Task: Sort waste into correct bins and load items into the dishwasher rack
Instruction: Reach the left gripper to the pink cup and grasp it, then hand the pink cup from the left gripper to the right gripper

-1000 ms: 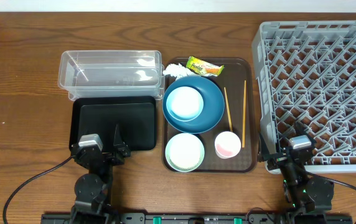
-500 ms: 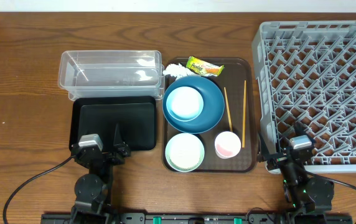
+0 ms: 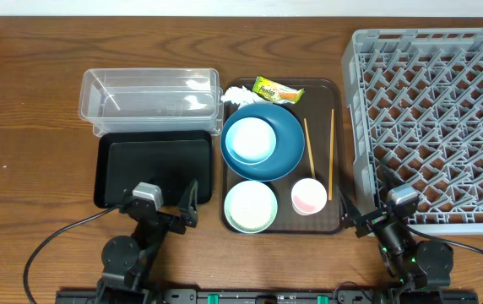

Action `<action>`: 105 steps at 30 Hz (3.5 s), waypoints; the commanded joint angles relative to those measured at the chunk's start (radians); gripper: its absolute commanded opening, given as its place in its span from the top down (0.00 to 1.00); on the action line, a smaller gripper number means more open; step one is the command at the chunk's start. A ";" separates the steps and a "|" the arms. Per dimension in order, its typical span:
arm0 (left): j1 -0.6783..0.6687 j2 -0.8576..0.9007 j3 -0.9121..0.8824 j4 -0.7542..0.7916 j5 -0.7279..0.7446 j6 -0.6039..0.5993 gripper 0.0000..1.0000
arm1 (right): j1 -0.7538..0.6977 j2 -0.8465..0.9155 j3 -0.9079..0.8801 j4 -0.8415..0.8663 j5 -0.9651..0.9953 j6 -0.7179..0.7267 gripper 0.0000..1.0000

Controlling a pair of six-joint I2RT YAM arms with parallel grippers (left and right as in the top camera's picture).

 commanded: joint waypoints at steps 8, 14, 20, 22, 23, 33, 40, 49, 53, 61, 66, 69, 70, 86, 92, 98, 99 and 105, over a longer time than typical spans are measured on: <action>0.002 -0.005 0.078 0.120 0.178 0.007 0.08 | -0.014 0.014 0.153 -0.088 -0.052 0.055 0.01; 0.002 0.105 0.285 -0.012 0.183 0.007 0.08 | -0.014 0.178 0.379 -0.182 -0.084 0.055 0.01; 0.002 0.411 0.620 -0.346 0.226 0.007 0.08 | -0.014 0.509 0.679 -0.410 -0.084 0.055 0.01; 0.002 0.550 0.761 -0.504 0.227 0.007 0.08 | -0.014 0.648 0.805 -0.530 -0.092 0.055 0.01; 0.002 0.585 0.797 -0.542 0.227 0.007 0.08 | -0.014 0.691 0.845 -0.564 -0.105 0.055 0.01; -0.015 0.898 1.011 -0.696 0.455 -0.076 0.08 | -0.014 1.000 1.019 -0.731 -0.242 0.054 0.01; -0.269 1.070 1.011 -0.694 0.270 -0.046 0.15 | -0.014 1.021 1.019 -0.725 -0.198 0.068 0.06; -0.661 1.400 1.011 -0.517 -0.030 -0.047 0.28 | -0.014 1.020 1.019 -0.808 0.066 0.328 0.10; -0.727 1.521 1.011 -0.410 -0.034 -0.050 0.35 | -0.014 1.020 1.019 -0.830 0.066 0.325 0.10; -0.737 1.643 1.011 -0.306 -0.145 -0.063 0.53 | -0.014 1.021 1.019 -0.866 0.067 0.325 0.14; -0.737 1.626 1.021 -0.333 -0.132 -0.126 0.94 | -0.014 1.021 1.019 -0.867 0.067 0.324 0.20; -0.732 1.562 1.053 -0.391 -0.106 -0.138 0.94 | -0.014 1.021 1.019 -0.866 0.066 0.307 0.23; -0.724 1.526 1.067 -0.418 -0.106 -0.159 0.94 | -0.014 1.021 1.019 -0.867 0.066 0.293 0.25; -0.019 1.256 1.080 -0.416 1.084 -0.171 0.94 | 0.074 1.034 1.017 -0.617 -0.493 -0.085 0.26; 0.039 1.270 1.080 -0.410 1.283 -0.169 0.94 | 0.227 1.061 1.017 -0.406 -0.568 -0.080 0.23; 0.038 1.270 1.080 -0.411 1.300 -0.170 0.94 | 0.356 1.091 1.017 -0.280 -0.586 -0.086 0.23; 0.038 1.270 1.080 -0.411 1.301 -0.170 0.94 | 0.373 1.094 1.017 -0.269 -0.586 -0.089 0.24; 0.060 1.270 1.080 -0.407 1.360 -0.170 0.94 | 0.370 1.093 1.017 -0.262 -0.606 -0.106 0.27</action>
